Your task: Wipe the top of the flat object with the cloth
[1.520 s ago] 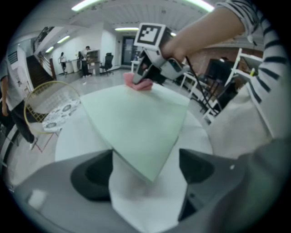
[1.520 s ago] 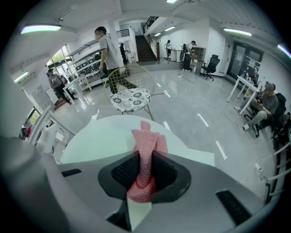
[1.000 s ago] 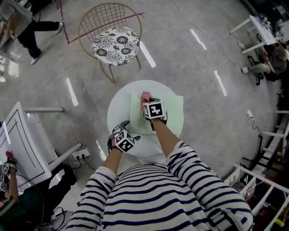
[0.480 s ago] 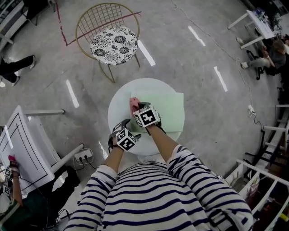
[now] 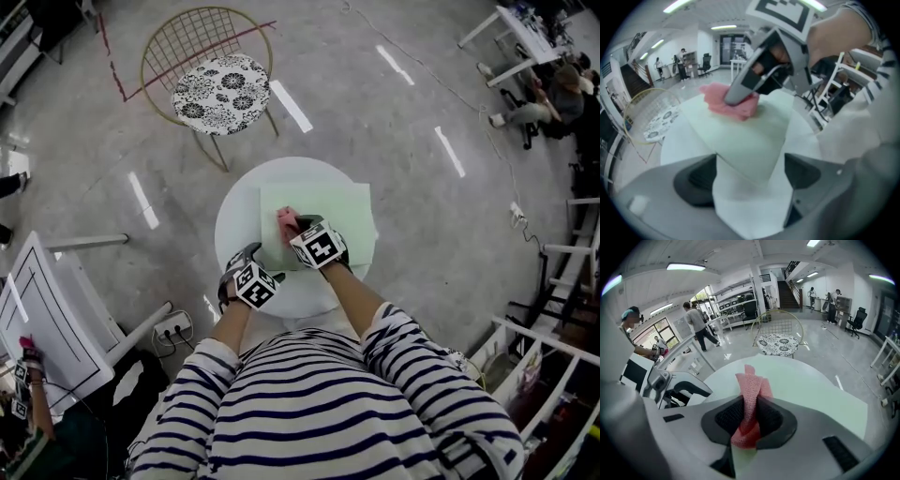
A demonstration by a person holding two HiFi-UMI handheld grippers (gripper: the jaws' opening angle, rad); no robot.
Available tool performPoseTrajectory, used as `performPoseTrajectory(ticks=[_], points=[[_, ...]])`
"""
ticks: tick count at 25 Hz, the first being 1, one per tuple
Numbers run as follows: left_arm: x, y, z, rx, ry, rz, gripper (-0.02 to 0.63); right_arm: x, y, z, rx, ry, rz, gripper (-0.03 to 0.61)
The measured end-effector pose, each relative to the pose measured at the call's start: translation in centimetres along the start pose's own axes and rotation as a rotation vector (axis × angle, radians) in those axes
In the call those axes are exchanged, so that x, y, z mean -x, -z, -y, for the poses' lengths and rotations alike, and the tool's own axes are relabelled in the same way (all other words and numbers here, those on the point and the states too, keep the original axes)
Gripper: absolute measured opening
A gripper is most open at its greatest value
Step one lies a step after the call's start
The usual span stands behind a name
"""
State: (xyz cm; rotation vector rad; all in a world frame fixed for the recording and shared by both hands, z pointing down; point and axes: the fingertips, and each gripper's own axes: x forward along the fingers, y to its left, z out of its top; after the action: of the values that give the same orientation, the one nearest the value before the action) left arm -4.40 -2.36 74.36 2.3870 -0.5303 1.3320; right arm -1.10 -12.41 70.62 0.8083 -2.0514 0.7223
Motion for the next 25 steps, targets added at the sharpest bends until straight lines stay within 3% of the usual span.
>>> performPoseTrajectory(ticks=[16, 25], points=[[-0.4, 0.3, -0.1, -0.015, -0.002, -0.039, 0.456, 6.6, 6.9, 10.8, -0.168, 0.212, -0.026, 0.057], [-0.5, 0.2, -0.1, -0.011, -0.008, -0.045, 0.456, 9.7, 11.3, 14.3, -0.252, 0.301, -0.058, 0.058]])
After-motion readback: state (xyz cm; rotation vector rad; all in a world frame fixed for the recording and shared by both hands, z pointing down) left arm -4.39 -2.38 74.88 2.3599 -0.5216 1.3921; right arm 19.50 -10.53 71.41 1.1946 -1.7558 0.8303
